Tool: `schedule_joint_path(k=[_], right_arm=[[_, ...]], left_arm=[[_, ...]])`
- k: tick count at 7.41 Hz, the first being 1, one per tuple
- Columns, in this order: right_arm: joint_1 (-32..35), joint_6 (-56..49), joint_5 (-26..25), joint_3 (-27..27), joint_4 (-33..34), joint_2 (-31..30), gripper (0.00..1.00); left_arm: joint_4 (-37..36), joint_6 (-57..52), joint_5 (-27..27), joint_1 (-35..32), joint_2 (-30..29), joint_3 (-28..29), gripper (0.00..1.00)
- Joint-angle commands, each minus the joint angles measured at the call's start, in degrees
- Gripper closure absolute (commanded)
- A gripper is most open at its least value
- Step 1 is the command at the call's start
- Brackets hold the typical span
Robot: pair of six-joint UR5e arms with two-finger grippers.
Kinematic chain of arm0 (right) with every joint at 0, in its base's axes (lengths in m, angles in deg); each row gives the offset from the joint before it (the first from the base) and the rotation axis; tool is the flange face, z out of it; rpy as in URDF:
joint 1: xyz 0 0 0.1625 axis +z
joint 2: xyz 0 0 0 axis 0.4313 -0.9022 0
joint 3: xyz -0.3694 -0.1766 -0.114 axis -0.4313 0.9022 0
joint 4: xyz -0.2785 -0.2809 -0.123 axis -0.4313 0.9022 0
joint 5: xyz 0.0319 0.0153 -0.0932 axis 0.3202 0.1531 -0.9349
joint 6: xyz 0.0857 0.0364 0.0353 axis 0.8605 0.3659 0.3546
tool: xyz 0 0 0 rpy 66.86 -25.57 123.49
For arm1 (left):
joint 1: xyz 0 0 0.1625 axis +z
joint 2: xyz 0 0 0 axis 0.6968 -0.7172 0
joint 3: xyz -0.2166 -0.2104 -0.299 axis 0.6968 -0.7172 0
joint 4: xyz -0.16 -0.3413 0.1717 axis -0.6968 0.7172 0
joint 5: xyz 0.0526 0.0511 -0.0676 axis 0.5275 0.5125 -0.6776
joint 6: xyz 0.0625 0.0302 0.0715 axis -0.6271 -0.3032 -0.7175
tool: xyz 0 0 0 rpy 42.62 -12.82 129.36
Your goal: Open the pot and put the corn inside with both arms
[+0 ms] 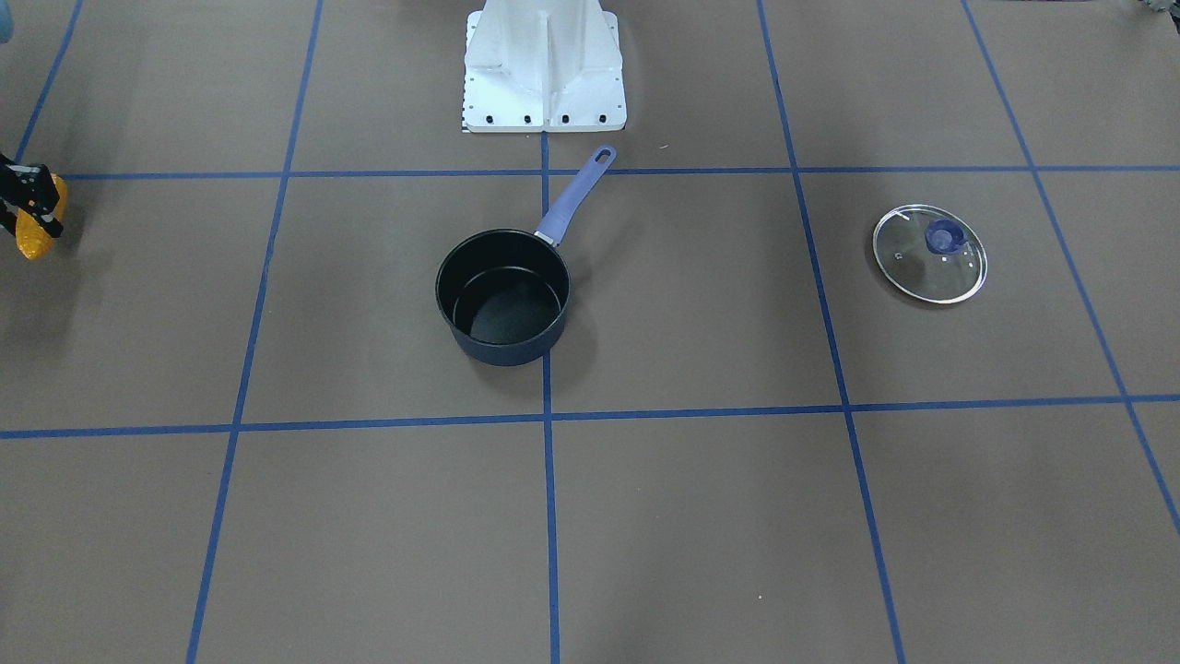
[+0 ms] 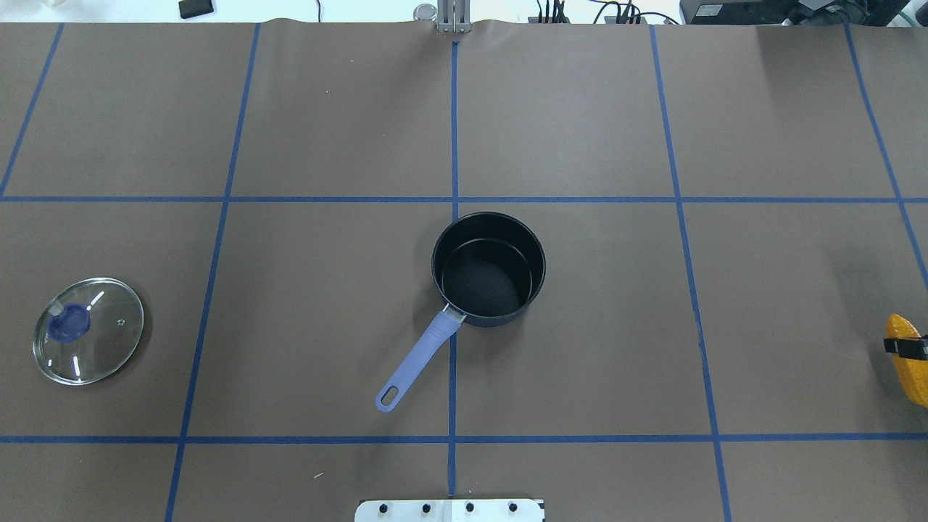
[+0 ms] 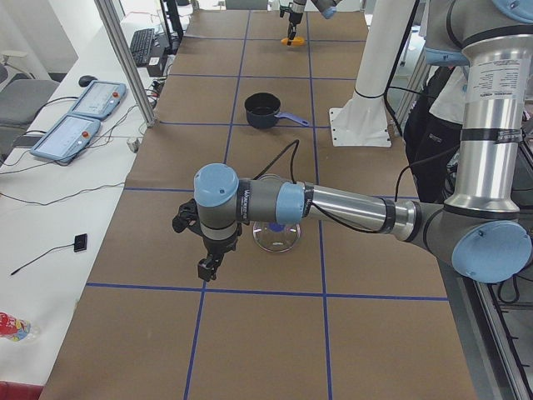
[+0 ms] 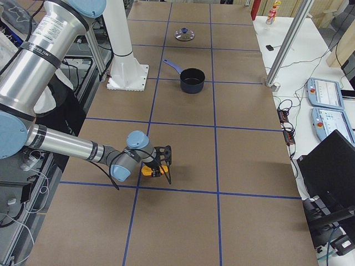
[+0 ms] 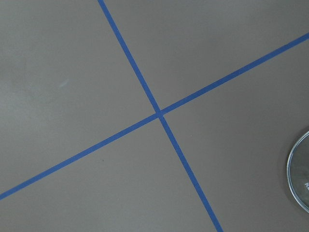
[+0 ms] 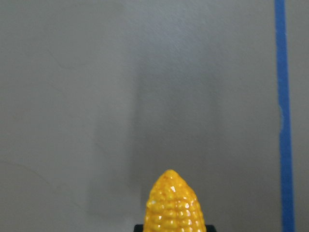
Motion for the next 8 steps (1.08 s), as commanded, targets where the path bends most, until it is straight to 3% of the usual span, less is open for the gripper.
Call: schedule_joint_path(k=[1,3,6,7,8], right_arm=[[3.7,0.0,2.0,-5.1,15.2,10.7,1.00],[3.8,1.7,2.1,-13.5,38.6,24.0,1.00],[-3.4,12.6,0.4,-13.6,64.3,50.4,1.00],[-7.9,18.1,-4.4,-12.8,69.0,57.1,1.00],[-11.0,23.2,-7.2,-9.8,69.6,62.0,1.00]], left_arm=[[-1.5,5.5,-0.3,0.0,0.4,0.9,0.02],[1.0,12.2,-4.5,0.0,2.5,0.8,0.02],[1.5,12.2,-4.5,0.1,2.8,0.9,0.02],[1.5,12.2,-4.5,0.1,2.8,0.9,0.02],[1.5,12.3,-4.4,0.1,2.8,0.9,0.02]])
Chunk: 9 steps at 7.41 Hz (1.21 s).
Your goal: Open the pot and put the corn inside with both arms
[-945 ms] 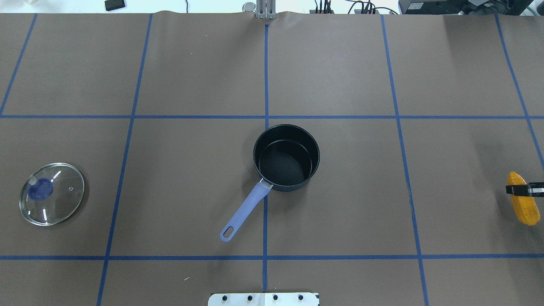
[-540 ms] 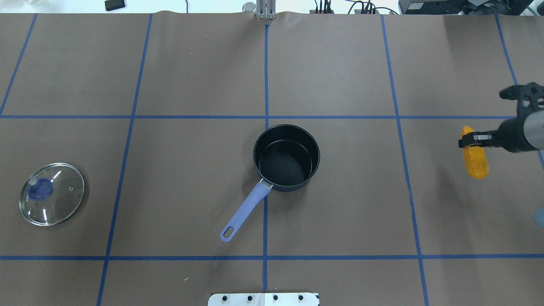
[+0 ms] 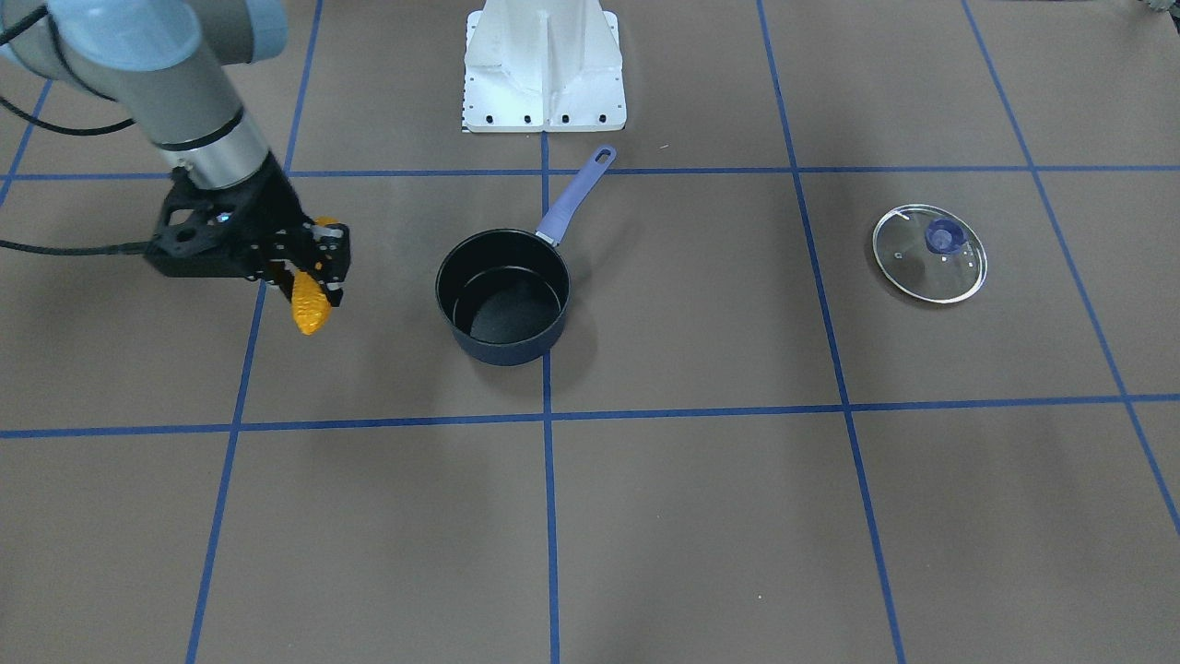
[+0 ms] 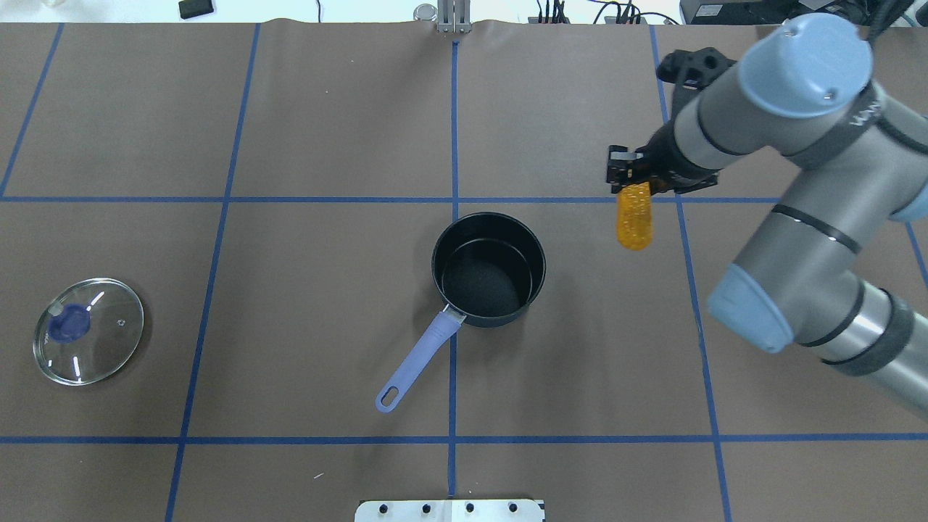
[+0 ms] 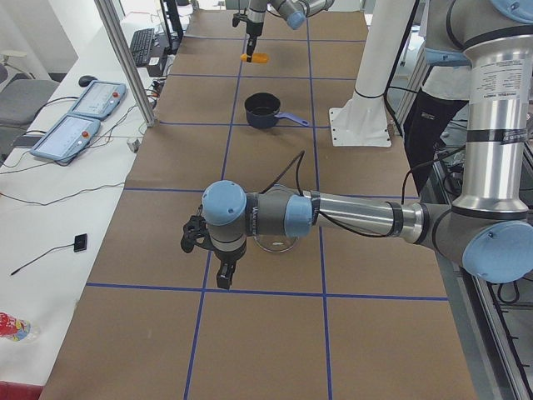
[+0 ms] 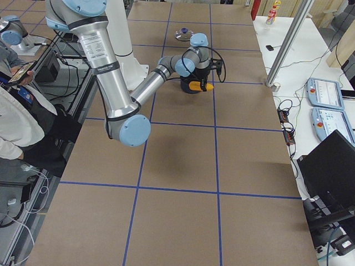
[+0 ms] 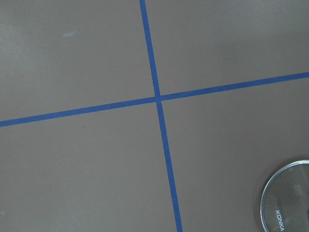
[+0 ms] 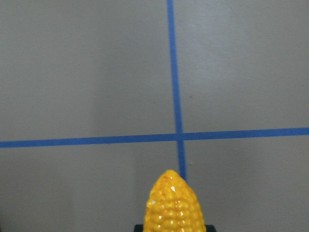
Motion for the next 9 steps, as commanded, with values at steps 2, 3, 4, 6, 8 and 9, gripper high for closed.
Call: schedule_joint_path(k=[2,3,4,6,8,9], right_arm=[[-11.3,10.9,-11.7,9.4,3.6,13.6,1.00],[-12.7,11.0,-13.4,10.8,3.5,13.7,1.00],[-13.4,10.7,-13.6,12.6,3.4,13.7,1.00],[-15.2,10.4,-15.4,14.7,3.3,13.7,0.83],[-15.7,10.7,-16.3,17.8,-2.2,13.6,0.01],[-15.7,10.3,-17.3,17.7,-2.4,13.8,0.00]], left_arm=[[-0.1,0.2,0.3,0.0,0.0,0.1,0.02],[-0.1,0.1,0.3,0.0,0.1,0.1,0.02],[-0.1,0.0,0.4,0.0,0.3,0.1,0.02],[0.0,-0.3,0.4,0.0,1.0,0.1,0.02],[0.0,-0.3,0.4,0.0,1.1,0.1,0.02],[0.0,-0.3,0.4,0.0,1.1,0.1,0.02]])
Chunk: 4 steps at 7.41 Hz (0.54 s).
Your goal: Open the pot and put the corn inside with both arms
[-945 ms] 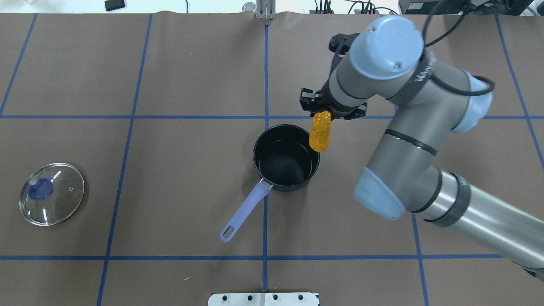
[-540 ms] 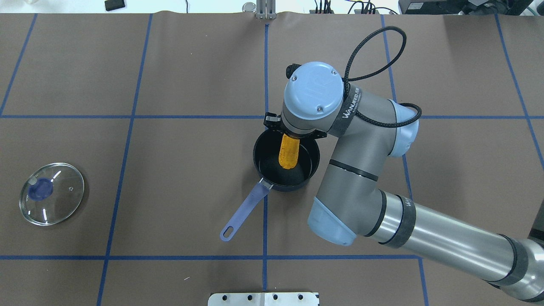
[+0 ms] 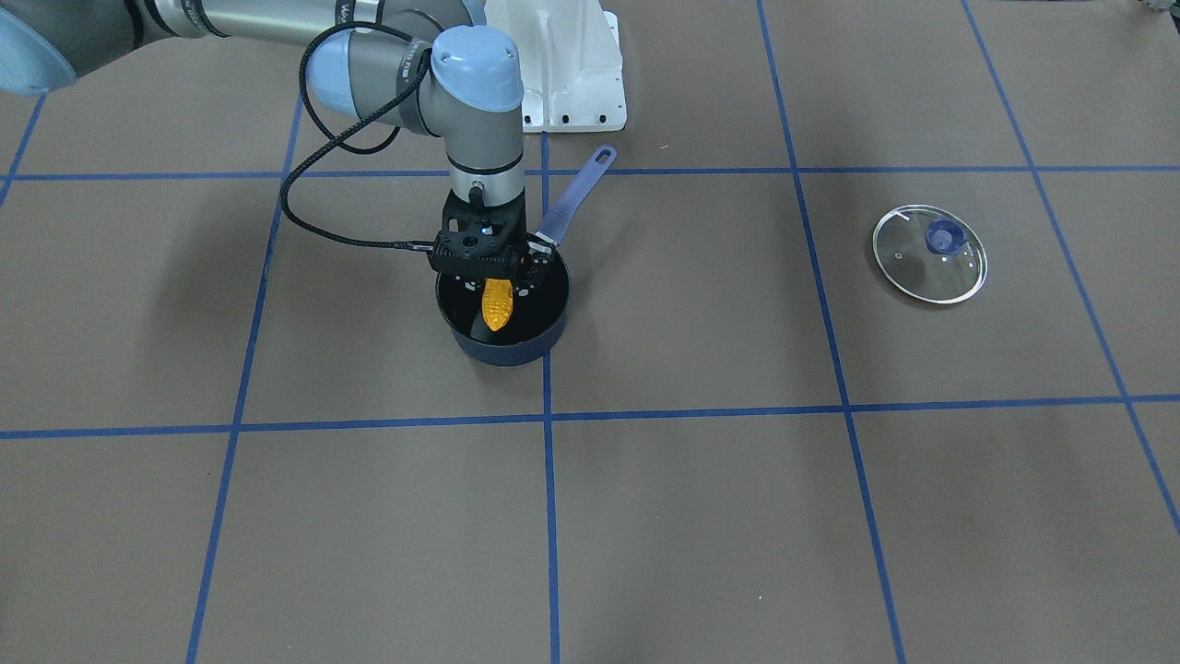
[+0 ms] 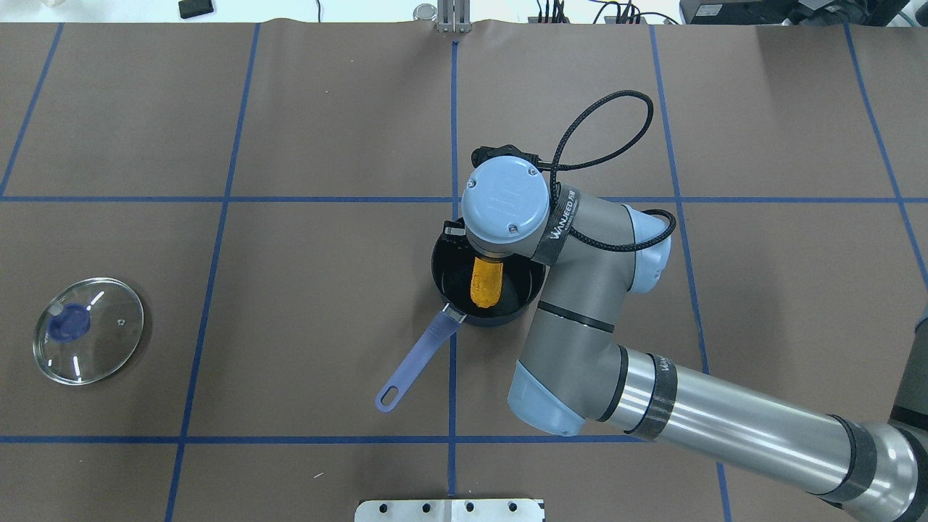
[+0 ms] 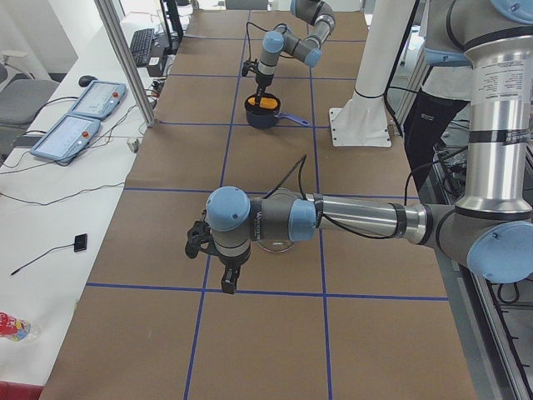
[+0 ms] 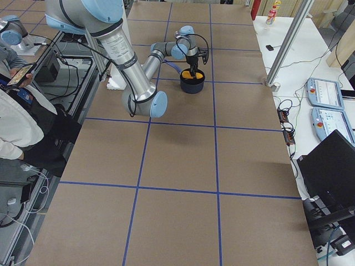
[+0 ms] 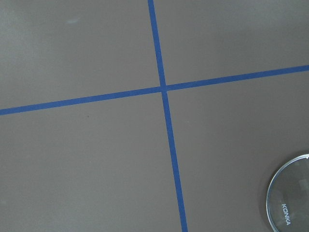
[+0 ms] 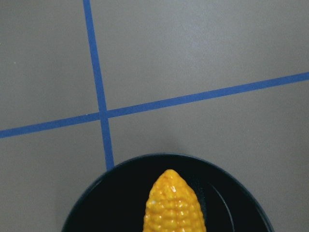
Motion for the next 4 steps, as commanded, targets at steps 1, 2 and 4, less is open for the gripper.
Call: schedule_joint_path(k=[1,2,4], right_arm=[[0.4,-0.6,-0.8,0.6,-1.4,0.4,0.00],[1.7,-1.5,0.3,0.1,-1.0,0.5,0.00],[7.5,-5.4,6.6,-3.3,2.7,-1.6,0.00]], left_arm=[[0.0,0.0,0.0,0.0,0.0,0.0,0.02],[-0.1,-0.1,0.1,0.0,0.0,0.0,0.02],[0.0,0.1,-0.5,0.0,2.0,-0.3,0.02]])
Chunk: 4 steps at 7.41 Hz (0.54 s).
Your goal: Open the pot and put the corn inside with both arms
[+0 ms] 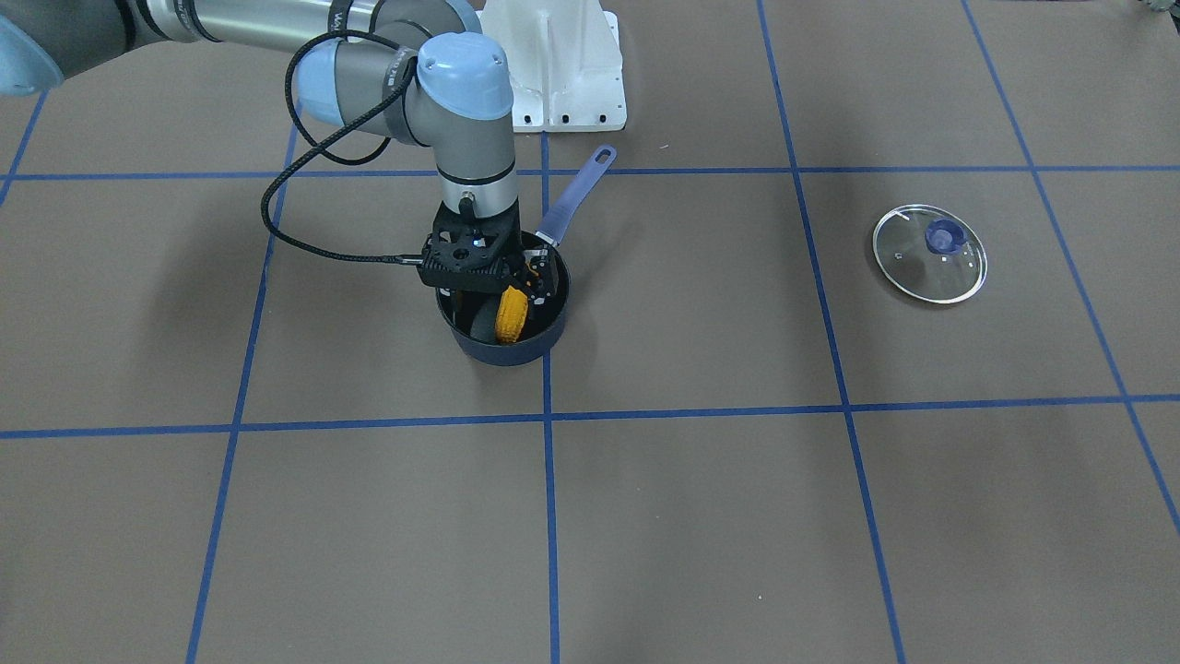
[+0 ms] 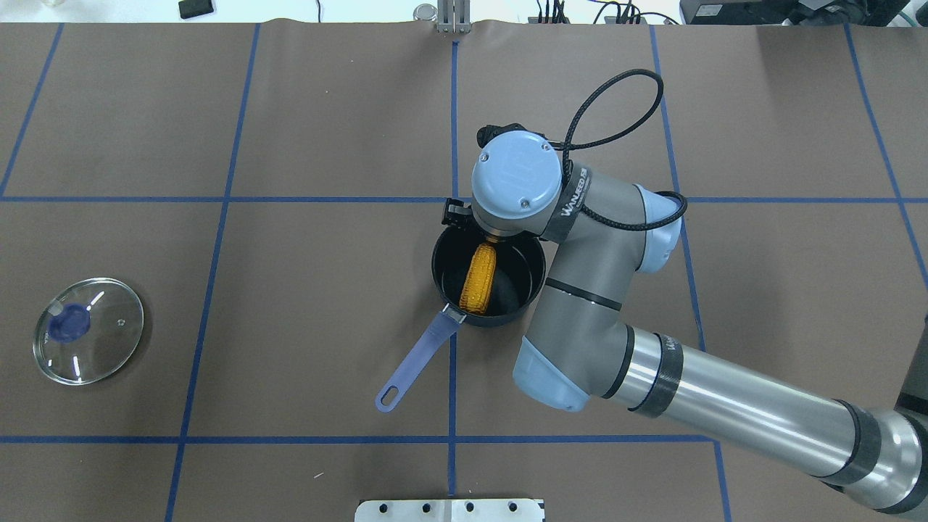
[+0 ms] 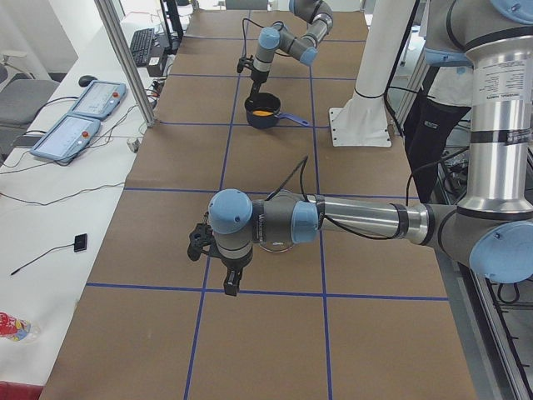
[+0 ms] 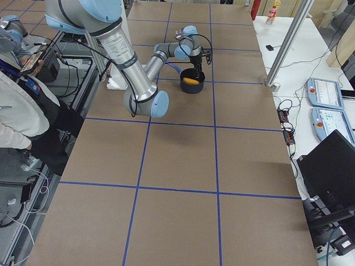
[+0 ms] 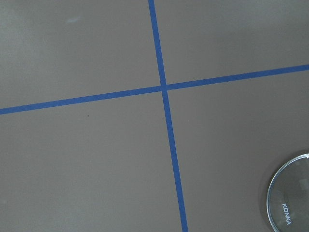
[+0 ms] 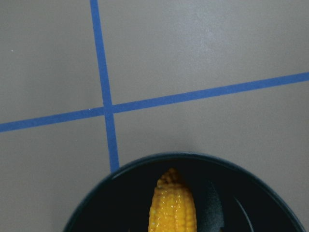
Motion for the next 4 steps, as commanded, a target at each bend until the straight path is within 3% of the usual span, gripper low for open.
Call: schedule_joint_path(k=[1,2,4], right_arm=[[7.3,-8.7,6.5,-6.7,3.1,-6.2,0.00],[13.1,-15.4,12.2,-8.9,3.1,-10.4,0.00],[24.2,-35.0,20.0,-7.7,3.2,-14.5,0.00]], left_arm=[[-0.4,0.6,-0.2,0.0,0.6,0.0,0.02],[-0.8,3.2,-0.1,0.0,0.2,-0.3,0.02],[-0.1,4.3,0.4,0.1,0.9,-0.9,0.02]])
